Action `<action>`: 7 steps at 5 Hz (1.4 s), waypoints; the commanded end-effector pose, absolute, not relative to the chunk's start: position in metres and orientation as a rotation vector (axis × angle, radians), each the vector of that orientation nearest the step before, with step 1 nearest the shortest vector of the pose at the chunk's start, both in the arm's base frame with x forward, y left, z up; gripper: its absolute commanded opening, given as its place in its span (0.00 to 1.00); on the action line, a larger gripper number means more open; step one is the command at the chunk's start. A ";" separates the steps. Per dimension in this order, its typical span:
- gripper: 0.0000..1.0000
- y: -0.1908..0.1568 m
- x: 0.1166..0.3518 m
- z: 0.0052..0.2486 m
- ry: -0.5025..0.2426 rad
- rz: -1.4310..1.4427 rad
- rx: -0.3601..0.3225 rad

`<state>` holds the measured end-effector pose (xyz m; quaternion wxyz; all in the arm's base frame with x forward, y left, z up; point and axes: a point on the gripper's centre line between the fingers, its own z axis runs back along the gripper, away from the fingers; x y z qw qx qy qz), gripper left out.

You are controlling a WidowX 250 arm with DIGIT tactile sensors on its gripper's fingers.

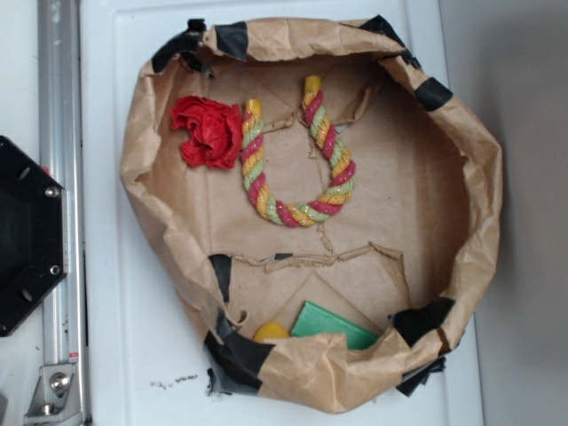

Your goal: Grab the green block.

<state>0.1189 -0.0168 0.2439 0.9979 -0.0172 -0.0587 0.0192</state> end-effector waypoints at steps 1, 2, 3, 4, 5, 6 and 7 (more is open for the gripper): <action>1.00 -0.017 0.119 0.244 -0.118 0.038 -0.034; 1.00 -0.013 0.159 0.233 -0.128 -0.008 0.005; 1.00 -0.010 0.190 0.218 -0.158 -0.039 -0.009; 1.00 -0.009 0.213 0.200 -0.209 -0.088 -0.046; 1.00 -0.006 0.231 0.164 -0.292 -0.196 -0.091; 1.00 -0.009 0.234 0.152 -0.376 -0.333 -0.203; 1.00 -0.009 0.234 0.152 -0.376 -0.333 -0.203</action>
